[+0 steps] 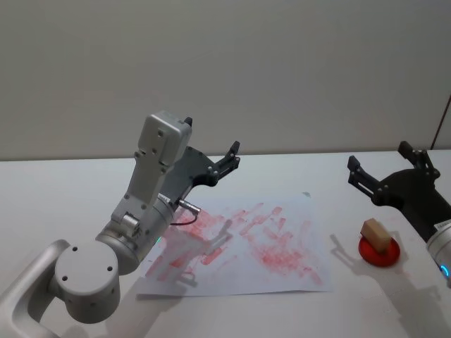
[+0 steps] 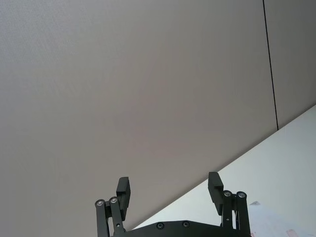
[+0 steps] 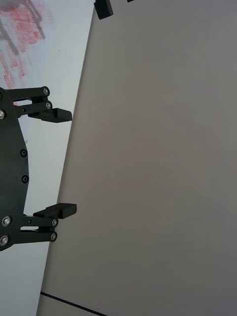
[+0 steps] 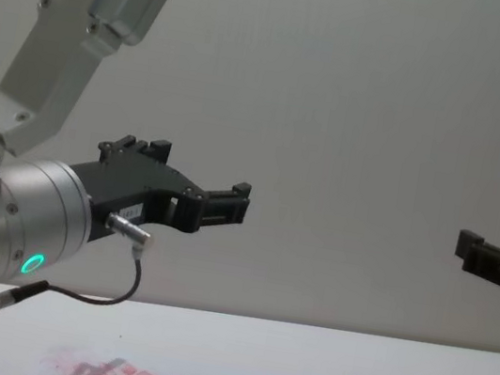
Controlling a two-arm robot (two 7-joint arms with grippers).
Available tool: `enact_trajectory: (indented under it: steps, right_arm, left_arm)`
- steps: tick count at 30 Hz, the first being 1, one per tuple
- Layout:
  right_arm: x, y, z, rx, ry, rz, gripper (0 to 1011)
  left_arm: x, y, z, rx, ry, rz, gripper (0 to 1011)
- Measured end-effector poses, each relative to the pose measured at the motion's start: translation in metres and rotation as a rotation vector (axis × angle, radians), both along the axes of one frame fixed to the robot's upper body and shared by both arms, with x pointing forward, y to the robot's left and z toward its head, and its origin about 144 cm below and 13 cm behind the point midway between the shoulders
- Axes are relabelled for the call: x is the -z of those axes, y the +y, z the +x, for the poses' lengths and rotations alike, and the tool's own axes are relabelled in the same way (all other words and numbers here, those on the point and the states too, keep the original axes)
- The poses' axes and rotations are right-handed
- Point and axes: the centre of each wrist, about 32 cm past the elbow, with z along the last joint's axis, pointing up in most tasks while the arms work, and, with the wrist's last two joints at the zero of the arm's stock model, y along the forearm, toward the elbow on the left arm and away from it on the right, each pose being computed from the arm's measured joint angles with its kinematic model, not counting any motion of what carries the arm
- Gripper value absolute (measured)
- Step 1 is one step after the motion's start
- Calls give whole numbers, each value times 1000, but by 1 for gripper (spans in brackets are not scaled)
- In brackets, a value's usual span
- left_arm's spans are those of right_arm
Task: Use the one hand to pick up the stamp and affix it onto the A4 paper.
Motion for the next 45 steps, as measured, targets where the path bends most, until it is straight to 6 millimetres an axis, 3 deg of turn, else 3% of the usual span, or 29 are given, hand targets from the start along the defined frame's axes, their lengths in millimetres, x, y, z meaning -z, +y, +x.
enact_trajectory:
  steps: [45]
  right_arm:
    - [0,0,0,1,-7,3,1001]
  left_arm:
    - [0,0,0,0,0,0,1001]
